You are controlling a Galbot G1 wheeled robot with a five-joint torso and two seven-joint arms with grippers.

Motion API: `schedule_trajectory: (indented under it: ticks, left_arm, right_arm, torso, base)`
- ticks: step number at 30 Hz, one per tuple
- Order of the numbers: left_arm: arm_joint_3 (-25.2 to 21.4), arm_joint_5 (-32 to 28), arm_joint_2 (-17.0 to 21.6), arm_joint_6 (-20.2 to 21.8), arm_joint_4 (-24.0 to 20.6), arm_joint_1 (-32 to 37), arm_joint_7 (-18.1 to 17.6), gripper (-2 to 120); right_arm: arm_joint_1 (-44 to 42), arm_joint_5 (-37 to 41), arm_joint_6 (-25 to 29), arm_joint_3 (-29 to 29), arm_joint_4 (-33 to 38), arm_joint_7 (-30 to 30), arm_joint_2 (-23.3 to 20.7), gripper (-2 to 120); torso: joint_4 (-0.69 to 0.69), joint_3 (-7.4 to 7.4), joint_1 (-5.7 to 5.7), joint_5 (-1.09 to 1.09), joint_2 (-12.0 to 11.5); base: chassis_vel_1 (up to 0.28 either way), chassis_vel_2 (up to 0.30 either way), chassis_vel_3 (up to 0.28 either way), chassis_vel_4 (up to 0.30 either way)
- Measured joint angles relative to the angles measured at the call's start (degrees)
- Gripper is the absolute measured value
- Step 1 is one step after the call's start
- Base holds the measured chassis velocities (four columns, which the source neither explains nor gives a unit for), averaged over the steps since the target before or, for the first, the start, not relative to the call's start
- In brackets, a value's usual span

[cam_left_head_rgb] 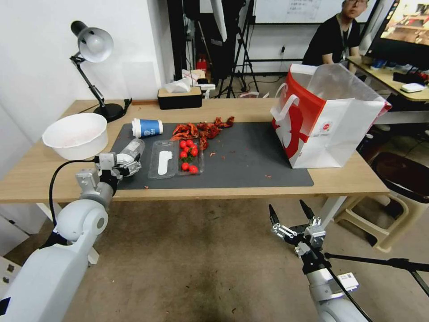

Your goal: Pick up the trash from the table and place it into the takeout bag.

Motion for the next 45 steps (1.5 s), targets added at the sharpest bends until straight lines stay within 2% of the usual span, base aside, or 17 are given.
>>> schedule_trajectory:
  ticks: [10, 14, 22, 27, 29, 30, 31, 32, 33, 34, 36, 37, 39, 40, 41, 43, 45]
  left_arm:
    - [-0.21, -2.93, -0.24, 1.86, 0.68, -0.15, -2.03, 99]
    - [-0.43, -4.03, -0.43, 1.52, 1.11, 0.16, -2.26, 87]
    - [-0.59, -5.19, -0.76, -0.93, 1.78, 0.27, -2.49, 70]
    - [-1.11, -5.87, -0.25, -6.04, 1.9, 0.39, 1.42, 70]
    - [-1.75, -7.37, 0.62, -10.94, 2.71, -0.08, 8.13, 70]
    - [-1.75, -7.37, 0.62, -10.94, 2.71, -0.08, 8.13, 70]
    - [-1.86, -8.48, 1.19, -13.32, 3.25, -0.48, 11.85, 70]
    - [-1.87, -8.7, 1.28, -13.74, 3.34, -0.55, 12.45, 70]
    - [-1.84, -10.91, 2.34, -17.71, 4.57, -1.3, 18.64, 70]
    - [-1.84, -10.91, 2.34, -17.71, 4.57, -1.3, 18.64, 70]
    - [-1.55, -12.66, 3.88, -22.22, 7.05, -3.2, 28.48, 70]
    - [-1.55, -12.66, 3.88, -22.22, 7.05, -3.2, 28.48, 70]
    - [-0.52, -13.8, 5.03, -25.25, 9.68, -5.83, 36.91, 70]
    - [0.18, -14.49, 5.59, -26.68, 12.04, -8.26, 42.96, 70]
    - [0.18, -14.49, 5.59, -26.68, 12.04, -8.26, 42.96, 70]
    - [2.33, -15.14, 6.5, -27.3, 15.75, -13.02, 50.16, 70]
    - [3.16, -15.59, 6.76, -27.08, 16.77, -14.9, 51.8, 70]
  right_arm:
    - [-0.11, -0.15, -0.14, -0.4, 0.23, 0.44, -0.04, 100]
    - [-0.07, -0.19, -0.14, -0.42, 0.18, 0.63, -0.1, 100]
    - [0.12, -0.4, -0.14, -0.53, 0.08, 1.01, -0.19, 100]
    - [0.16, -0.43, -0.32, -0.91, 0.62, 1.03, -0.21, 100]
    - [0.13, -0.5, -0.34, -0.92, 0.81, 1.04, -0.21, 100]
    - [0.13, -0.5, -0.34, -0.92, 0.81, 1.04, -0.21, 100]
    - [-0.07, -0.51, -0.42, -0.96, 1.16, 1.05, -0.21, 100]
    - [-0.1, -0.51, -0.43, -0.98, 1.21, 1.06, -0.21, 100]
    - [-0.12, -0.57, -0.59, -1.19, 1.6, 1.08, -0.26, 100]
    - [-0.12, -0.57, -0.59, -1.19, 1.6, 1.08, -0.26, 100]
    - [0.98, -0.61, -1.22, -2.06, 1.69, 1.19, -0.63, 100]
    - [0.98, -0.61, -1.22, -2.06, 1.69, 1.19, -0.63, 100]
    - [1.57, -0.82, -1.52, -2.62, 1.69, 1.2, -0.8, 100]
    - [1.57, -1.1, -1.54, -2.83, 1.74, 1.09, -0.87, 100]
    - [1.57, -1.1, -1.54, -2.83, 1.74, 1.09, -0.87, 100]
    - [0.95, -1.66, -1.53, -2.94, 2.39, 0.8, -0.91, 100]
    - [0.58, -1.91, -1.46, -2.87, 2.67, 0.72, -0.91, 100]
  torso:
    - [0.0, -0.01, 0.0, 0.0, 0.0]
    - [0.0, 0.0, 0.0, 0.01, 0.01]
    - [0.0, -0.01, -0.01, 0.01, 0.01]
    - [-0.01, 0.0, -0.01, 0.0, 0.01]
    - [0.0, 0.0, -0.01, 0.0, 0.01]
    - [0.0, 0.0, -0.01, 0.0, 0.01]
    - [0.0, 0.0, -0.01, -0.01, 0.01]
    - [0.0, 0.0, -0.01, -0.01, 0.01]
    - [-0.02, 0.0, -0.01, -0.01, 0.01]
    - [-0.02, 0.0, -0.01, -0.01, 0.01]
    - [0.0, 0.0, -0.01, 0.0, 0.01]
    - [0.0, 0.0, -0.01, 0.0, 0.01]
    - [0.03, 0.0, 0.0, 0.0, 0.0]
    - [0.0, 0.0, 0.0, -0.02, 0.01]
    - [0.0, 0.0, 0.0, -0.02, 0.01]
    - [-0.01, 0.0, 0.0, -0.02, 0.0]
    - [-0.01, 0.0, 0.01, -0.02, 0.0]
  base:
    - [0.0, 0.0, 0.0, 0.0]
    - [0.0, 0.0, 0.0, 0.0]
    - [0.0, 0.0, 0.0, 0.0]
    - [0.0, 0.0, 0.0, 0.0]
    - [0.0, 0.0, 0.0, 0.0]
    - [0.0, 0.0, 0.0, 0.0]
    - [0.0, 0.0, 0.0, 0.0]
    - [0.0, 0.0, 0.0, 0.0]
    - [0.0, 0.0, 0.0, 0.0]
    - [0.0, 0.0, 0.0, 0.0]
    - [0.0, 0.0, 0.0, 0.0]
    - [0.0, 0.0, 0.0, 0.0]
    - [0.0, 0.0, 0.0, 0.0]
    - [0.0, 0.0, 0.0, 0.0]
    - [0.0, 0.0, 0.0, 0.0]
    - [0.0, 0.0, 0.0, 0.0]
    - [0.0, 0.0, 0.0, 0.0]
